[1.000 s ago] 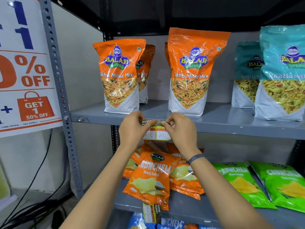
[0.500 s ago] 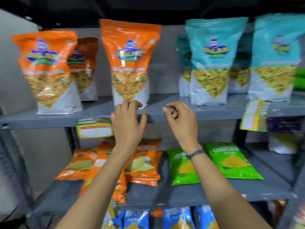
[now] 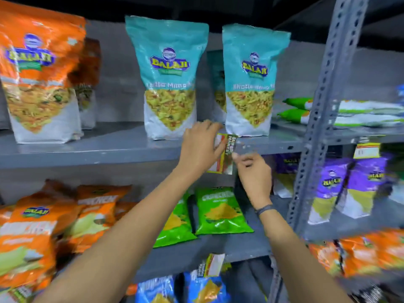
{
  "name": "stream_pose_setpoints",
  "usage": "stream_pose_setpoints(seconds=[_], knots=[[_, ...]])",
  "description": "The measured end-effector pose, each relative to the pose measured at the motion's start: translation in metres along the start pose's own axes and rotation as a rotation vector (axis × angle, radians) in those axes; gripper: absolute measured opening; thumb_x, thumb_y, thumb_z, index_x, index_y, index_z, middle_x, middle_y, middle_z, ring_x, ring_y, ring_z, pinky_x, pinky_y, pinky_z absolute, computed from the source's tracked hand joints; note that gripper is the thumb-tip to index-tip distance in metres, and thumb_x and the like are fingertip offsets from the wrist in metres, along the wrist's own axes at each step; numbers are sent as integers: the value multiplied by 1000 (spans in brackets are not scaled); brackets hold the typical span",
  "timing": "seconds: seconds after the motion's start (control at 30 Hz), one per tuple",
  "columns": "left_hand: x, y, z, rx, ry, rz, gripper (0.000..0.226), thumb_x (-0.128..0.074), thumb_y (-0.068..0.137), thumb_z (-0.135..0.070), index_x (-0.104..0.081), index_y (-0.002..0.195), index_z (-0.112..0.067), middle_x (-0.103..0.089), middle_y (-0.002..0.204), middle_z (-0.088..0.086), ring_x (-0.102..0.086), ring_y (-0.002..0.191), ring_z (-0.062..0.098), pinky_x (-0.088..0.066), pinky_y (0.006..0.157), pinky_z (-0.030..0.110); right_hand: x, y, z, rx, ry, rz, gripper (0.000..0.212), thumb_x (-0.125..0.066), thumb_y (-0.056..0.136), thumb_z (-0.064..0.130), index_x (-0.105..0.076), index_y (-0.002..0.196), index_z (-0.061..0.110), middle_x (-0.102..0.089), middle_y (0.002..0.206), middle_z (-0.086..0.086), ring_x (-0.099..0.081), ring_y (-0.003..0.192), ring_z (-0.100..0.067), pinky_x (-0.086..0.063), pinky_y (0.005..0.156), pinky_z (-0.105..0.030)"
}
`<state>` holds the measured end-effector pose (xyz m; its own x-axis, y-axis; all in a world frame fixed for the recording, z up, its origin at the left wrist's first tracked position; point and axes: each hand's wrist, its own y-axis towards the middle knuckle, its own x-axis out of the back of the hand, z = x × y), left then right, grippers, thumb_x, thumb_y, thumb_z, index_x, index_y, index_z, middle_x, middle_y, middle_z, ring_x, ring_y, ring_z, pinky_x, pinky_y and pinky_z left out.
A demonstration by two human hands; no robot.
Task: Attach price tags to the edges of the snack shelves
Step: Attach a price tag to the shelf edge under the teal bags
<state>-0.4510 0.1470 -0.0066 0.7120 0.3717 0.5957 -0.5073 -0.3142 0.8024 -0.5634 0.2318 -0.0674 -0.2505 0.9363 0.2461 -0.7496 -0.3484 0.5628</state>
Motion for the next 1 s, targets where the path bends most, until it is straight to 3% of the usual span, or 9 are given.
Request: stream_pose_setpoints(seconds=[0.1, 0.2, 0.37, 0.47, 0.53, 0.6, 0.7, 0.83, 1.0], knots=[[-4, 23, -15, -35, 130, 142, 37, -57, 89, -42, -59, 118, -19, -63, 112, 7, -57, 107, 30, -47, 78, 40, -10, 1, -5, -192, 240, 281, 27, -65, 85, 39, -59, 67, 20, -63, 68, -2, -62, 74, -18, -53, 65, -31], [-5, 41, -25, 10, 198, 244, 31, -61, 87, -44, -66, 103, -18, -68, 103, 6, -62, 100, 28, -40, 64, 31, -15, 6, 1, -383, 609, 505, 24, -59, 93, 24, -56, 70, 16, -61, 74, -7, -58, 68, -16, -56, 50, -21], [-4, 54, -35, 120, 159, 342, 25, -68, 84, -33, -65, 87, -8, -67, 94, 12, -63, 88, 32, -40, 60, 29, -12, 17, -6, -595, 812, 624, 22, -58, 93, 20, -60, 71, 18, -68, 48, 7, -56, 57, -11, -50, 42, -14], [-2, 48, -30, 233, 48, 352, 36, -68, 84, -28, -46, 62, -10, -51, 67, 6, -51, 72, 29, -33, 53, 28, -3, 21, -17, -477, 765, 635, 18, -60, 91, 21, -65, 75, 14, -69, 49, 7, -60, 50, -7, -53, 45, -17], [2, 35, -24, 284, -1, 327, 45, -67, 84, -29, -35, 56, -14, -41, 59, 1, -46, 70, 27, -31, 55, 29, 3, 25, -20, -276, 635, 582, 19, -66, 88, 23, -68, 74, 11, -71, 58, -2, -59, 51, -8, -51, 45, -19], [6, 17, -21, 305, 34, 298, 40, -65, 85, -35, -39, 63, -14, -50, 66, 4, -52, 75, 29, -33, 57, 29, 6, 31, -22, -43, 377, 473, 26, -73, 79, 32, -67, 65, 11, -70, 65, -17, -56, 57, -14, -45, 53, -25], [7, -7, -19, 310, 137, 295, 31, -63, 85, -44, -48, 74, -19, -67, 91, 8, -61, 93, 31, -38, 64, 31, 11, 32, -20, 147, 60, 333, 30, -75, 76, 38, -60, 58, 19, -66, 66, -12, -57, 63, -24, -41, 58, -32], [-1, -18, -22, 281, 227, 258, 27, -60, 88, -43, -62, 90, -17, -70, 98, 8, -62, 99, 31, -36, 65, 30, 13, 27, -14, 248, -101, 225, 30, -70, 80, 43, -69, 89, 15, -73, 90, -10, -65, 87, -30, -39, 61, -29], [-4, -18, -23, 253, 279, 222, 26, -57, 91, -42, -62, 93, -16, -70, 98, 7, -63, 96, 30, -34, 62, 29, 11, 33, -14, 298, -156, 213, 28, -70, 80, 41, -69, 89, 15, -73, 91, -9, -65, 89, -29, -38, 62, -28]])
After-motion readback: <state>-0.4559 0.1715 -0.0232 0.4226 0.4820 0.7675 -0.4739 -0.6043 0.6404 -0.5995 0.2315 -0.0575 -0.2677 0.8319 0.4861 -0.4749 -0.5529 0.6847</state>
